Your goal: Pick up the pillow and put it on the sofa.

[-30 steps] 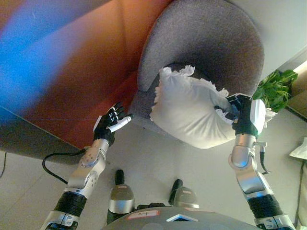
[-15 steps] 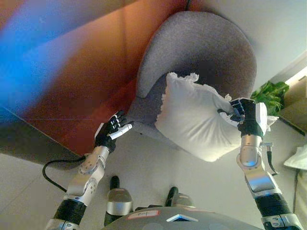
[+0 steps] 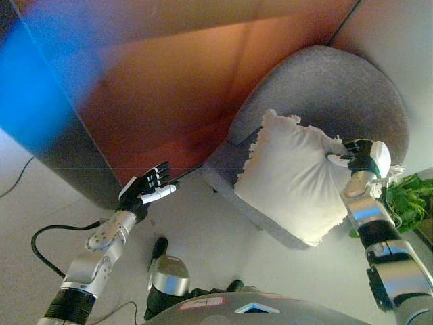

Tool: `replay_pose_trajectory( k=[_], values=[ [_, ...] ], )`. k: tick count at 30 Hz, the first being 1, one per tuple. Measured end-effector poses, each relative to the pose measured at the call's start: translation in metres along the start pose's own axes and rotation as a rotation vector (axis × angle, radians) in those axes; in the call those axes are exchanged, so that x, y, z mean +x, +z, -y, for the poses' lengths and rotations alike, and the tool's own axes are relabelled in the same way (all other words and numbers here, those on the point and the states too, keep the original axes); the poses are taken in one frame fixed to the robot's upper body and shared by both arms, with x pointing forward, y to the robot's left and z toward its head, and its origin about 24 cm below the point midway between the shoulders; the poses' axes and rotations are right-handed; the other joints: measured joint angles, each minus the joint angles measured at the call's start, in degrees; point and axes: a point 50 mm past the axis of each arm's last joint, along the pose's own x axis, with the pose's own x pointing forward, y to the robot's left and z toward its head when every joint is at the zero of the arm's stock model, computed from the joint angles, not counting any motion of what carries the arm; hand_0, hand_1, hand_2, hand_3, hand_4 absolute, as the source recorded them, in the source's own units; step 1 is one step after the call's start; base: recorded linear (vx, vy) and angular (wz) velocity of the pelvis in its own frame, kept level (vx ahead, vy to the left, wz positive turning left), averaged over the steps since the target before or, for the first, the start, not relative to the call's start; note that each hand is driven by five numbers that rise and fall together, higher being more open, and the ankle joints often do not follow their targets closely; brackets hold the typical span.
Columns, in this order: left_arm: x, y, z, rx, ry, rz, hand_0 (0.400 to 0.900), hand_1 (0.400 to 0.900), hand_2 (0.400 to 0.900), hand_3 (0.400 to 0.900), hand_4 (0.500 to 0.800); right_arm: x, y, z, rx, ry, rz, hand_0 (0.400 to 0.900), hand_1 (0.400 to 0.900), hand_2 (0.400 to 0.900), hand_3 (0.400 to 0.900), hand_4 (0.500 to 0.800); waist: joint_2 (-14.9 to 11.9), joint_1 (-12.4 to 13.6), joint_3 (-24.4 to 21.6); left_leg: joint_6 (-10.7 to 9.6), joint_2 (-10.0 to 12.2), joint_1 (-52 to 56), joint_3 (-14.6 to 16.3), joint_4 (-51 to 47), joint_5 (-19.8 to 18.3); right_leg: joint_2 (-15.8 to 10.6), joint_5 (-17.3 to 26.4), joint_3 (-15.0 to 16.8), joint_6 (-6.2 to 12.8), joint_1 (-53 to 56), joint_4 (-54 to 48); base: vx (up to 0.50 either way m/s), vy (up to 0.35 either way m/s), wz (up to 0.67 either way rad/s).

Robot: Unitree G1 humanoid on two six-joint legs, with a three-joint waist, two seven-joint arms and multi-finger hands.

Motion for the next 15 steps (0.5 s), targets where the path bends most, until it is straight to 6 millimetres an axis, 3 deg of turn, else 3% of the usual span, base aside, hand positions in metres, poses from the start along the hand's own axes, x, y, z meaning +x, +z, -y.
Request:
replay_pose_trajectory(
  k=[11,15],
  values=[
    [0.0,0.001,0.0,0.002,-0.024,0.002,0.9,0.9,0.9,0.9,0.8,0.009,0.045,0.027,0.129,-0.164,0.073,0.9,0.9,0.9,0.9,0.8,2.23,0.07,2.48,-0.12,0.06,1.75,0.62,-0.22,-0.16,-0.19,0.07,-1.04,-0.05,1.77,0.26,-0.01,0.077,-0.08],
    [0.002,0.002,0.003,0.004,-0.033,0.008,0.9,0.9,0.9,0.9,0.8,0.001,0.066,0.031,0.239,-0.156,0.189,0.9,0.9,0.9,0.9,0.8,3.57,-1.88,3.35,0.22,-0.12,3.0,2.06,-0.38,-0.32,-1.04,0.06,-0.56,-0.05,1.6,1.59,-0.09,0.069,-0.24]
  ],
)
